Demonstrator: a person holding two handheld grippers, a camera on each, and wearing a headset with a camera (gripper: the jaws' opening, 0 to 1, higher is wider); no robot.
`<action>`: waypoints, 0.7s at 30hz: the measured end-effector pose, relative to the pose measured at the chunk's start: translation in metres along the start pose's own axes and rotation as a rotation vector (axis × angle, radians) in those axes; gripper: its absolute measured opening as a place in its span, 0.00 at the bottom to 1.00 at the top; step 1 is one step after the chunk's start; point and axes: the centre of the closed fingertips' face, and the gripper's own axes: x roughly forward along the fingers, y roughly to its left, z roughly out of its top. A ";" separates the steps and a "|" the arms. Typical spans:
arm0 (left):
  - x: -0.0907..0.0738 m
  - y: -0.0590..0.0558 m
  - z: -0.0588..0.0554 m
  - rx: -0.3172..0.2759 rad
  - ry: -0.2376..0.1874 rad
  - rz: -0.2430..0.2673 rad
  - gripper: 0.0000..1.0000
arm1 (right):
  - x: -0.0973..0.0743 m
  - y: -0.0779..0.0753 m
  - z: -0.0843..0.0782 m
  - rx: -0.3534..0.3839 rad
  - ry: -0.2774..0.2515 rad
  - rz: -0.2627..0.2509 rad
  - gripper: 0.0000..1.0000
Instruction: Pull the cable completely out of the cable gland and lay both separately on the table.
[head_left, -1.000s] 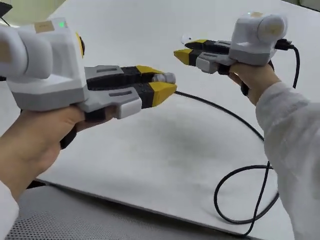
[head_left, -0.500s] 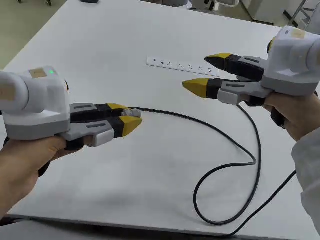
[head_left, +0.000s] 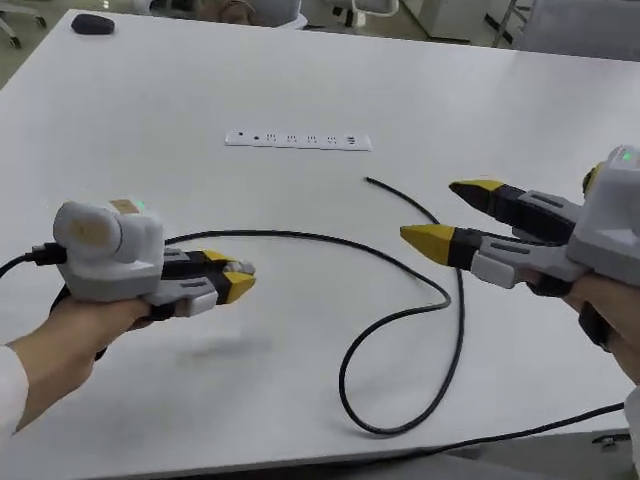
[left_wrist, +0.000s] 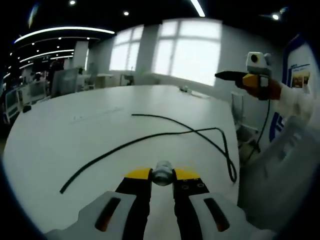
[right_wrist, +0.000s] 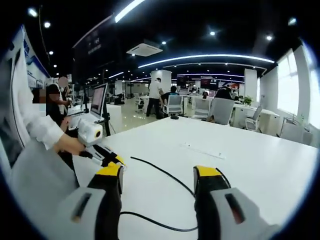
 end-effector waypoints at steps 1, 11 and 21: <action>0.007 0.001 -0.006 -0.008 0.014 0.000 0.17 | -0.005 -0.002 -0.002 0.021 -0.007 -0.022 0.60; 0.023 0.002 -0.039 -0.014 0.127 0.003 0.17 | -0.021 -0.005 -0.034 0.088 0.057 -0.069 0.60; 0.024 0.005 -0.064 -0.003 0.183 0.017 0.17 | -0.036 0.004 -0.045 0.110 0.065 -0.105 0.60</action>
